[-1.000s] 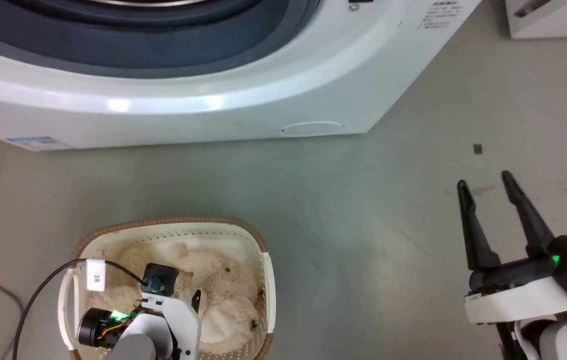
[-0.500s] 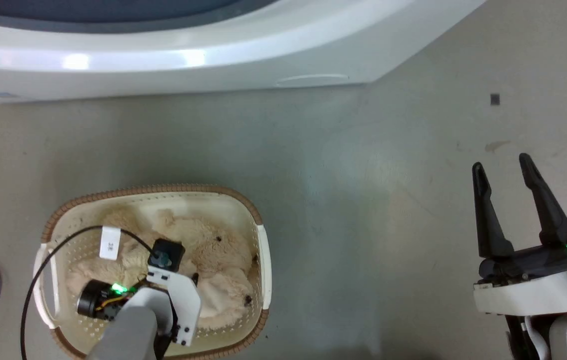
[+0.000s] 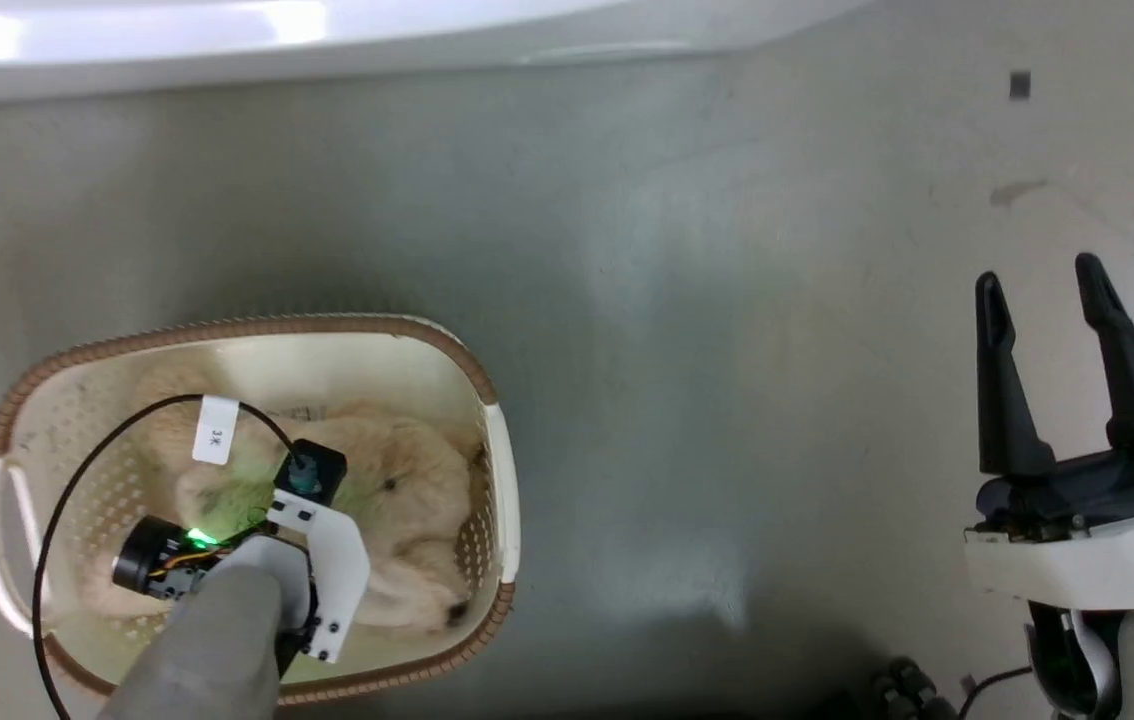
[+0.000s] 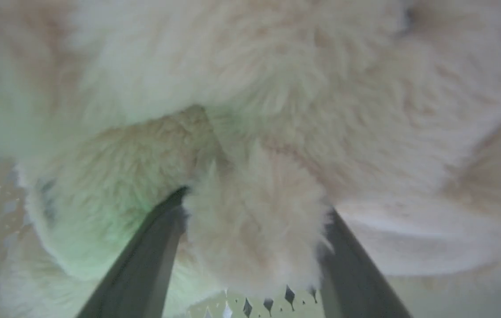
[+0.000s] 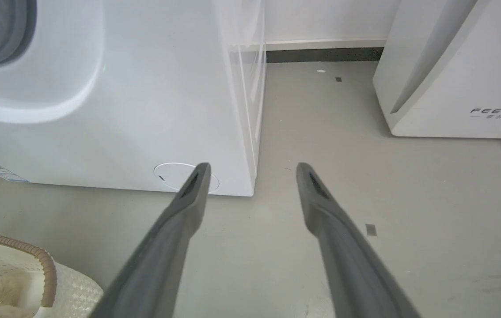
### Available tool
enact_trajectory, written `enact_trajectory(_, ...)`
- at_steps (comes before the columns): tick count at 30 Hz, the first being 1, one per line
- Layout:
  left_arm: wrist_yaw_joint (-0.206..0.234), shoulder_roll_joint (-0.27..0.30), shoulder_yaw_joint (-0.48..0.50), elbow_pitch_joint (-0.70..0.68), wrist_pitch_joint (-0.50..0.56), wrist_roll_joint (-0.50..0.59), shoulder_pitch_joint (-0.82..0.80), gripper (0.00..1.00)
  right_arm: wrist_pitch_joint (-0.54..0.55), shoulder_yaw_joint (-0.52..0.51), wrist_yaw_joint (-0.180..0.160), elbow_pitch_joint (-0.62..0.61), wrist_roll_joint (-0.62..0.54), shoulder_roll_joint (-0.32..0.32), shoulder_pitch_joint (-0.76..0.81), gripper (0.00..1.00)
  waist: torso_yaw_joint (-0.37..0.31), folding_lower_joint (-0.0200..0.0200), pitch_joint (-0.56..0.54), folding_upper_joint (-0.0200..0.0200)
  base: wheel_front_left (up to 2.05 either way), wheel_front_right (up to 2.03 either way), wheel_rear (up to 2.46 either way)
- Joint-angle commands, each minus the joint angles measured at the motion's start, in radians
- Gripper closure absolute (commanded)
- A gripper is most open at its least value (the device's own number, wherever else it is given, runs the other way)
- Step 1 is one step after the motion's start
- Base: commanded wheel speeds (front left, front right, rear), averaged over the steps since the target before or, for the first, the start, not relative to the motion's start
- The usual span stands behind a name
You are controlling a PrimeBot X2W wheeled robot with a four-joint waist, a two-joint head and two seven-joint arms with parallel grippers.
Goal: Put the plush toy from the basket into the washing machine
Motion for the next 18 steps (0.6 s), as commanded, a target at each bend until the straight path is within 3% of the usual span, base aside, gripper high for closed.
enact_trajectory(1,-0.003,0.020,-0.011,0.035,0.006,0.001,-0.032,0.00,-0.012,-0.002,-0.001,-0.009,0.007,0.000,-0.024,0.00,-0.012,-0.0001,0.036,0.0000,0.00,0.00,0.00)
enact_trajectory(8,-0.012,0.041,-0.033,0.107,0.013,-0.024,-0.080,0.00,-0.026,-0.001,-0.001,-0.021,0.011,0.000,-0.051,0.00,-0.022,-0.0001,0.107,0.0000,0.00,0.00,0.00)
enact_trajectory(10,-0.024,0.045,-0.033,0.115,0.015,-0.035,-0.081,1.00,-0.028,0.003,-0.001,-0.022,0.008,0.000,-0.059,0.00,-0.024,-0.0001,0.113,0.0000,0.00,0.00,0.00)
enact_trajectory(18,-0.045,0.054,-0.030,0.115,-0.021,-0.071,-0.049,1.00,-0.028,0.010,-0.001,-0.005,0.006,0.000,-0.075,0.00,-0.028,-0.0001,0.058,0.0000,0.00,0.00,0.00)
